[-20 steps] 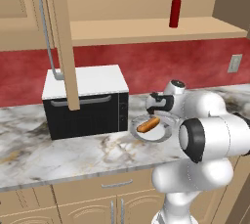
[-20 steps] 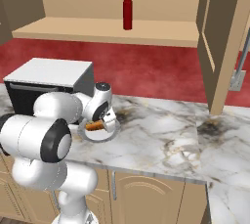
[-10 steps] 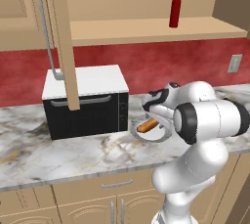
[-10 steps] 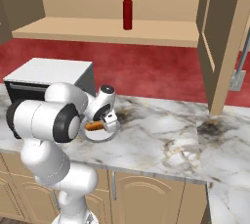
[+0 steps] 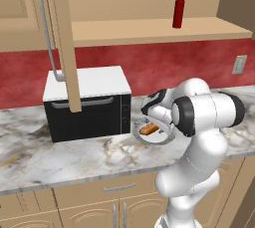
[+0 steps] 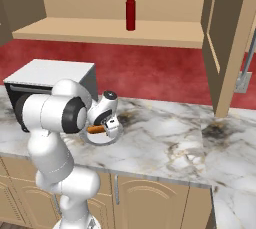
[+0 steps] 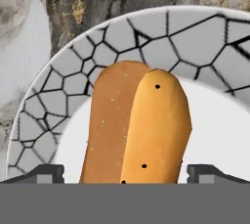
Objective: Move the hot dog bun to the plate on the dining table and place the condiment next to that plate. Then navigate to the fridge and take the sausage and place it on the plate as well.
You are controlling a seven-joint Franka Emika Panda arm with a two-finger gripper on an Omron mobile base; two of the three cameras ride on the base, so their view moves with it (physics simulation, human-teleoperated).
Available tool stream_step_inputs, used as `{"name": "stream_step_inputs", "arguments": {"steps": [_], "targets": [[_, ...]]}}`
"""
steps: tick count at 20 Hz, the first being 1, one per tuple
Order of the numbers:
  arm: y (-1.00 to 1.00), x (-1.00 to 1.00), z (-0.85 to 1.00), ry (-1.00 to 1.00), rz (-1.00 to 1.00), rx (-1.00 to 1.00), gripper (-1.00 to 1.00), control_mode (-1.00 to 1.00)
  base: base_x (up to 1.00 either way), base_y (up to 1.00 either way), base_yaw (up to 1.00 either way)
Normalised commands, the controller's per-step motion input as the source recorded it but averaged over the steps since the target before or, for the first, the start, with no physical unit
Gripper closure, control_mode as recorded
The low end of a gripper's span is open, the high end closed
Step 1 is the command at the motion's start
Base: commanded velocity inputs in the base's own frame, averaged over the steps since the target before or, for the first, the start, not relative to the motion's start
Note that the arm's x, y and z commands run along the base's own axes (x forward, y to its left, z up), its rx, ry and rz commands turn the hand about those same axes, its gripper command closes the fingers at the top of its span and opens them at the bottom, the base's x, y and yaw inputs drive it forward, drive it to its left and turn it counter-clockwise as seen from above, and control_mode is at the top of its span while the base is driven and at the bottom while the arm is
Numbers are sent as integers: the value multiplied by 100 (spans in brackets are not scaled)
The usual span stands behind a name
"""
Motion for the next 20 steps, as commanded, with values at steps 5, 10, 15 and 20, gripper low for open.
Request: {"name": "stream_step_inputs", "arguments": {"steps": [5,10,15,20], "targets": [[8,0,-30,2,-4,0,100,-100,0,0,0],[0,0,-7,1,-3,0,100,-100,0,0,0],[0,-29,64,-1,0,8,100,-100,0,0,0],[-2,-40,100,-2,3,4,100,-100,0,0,0]]}}
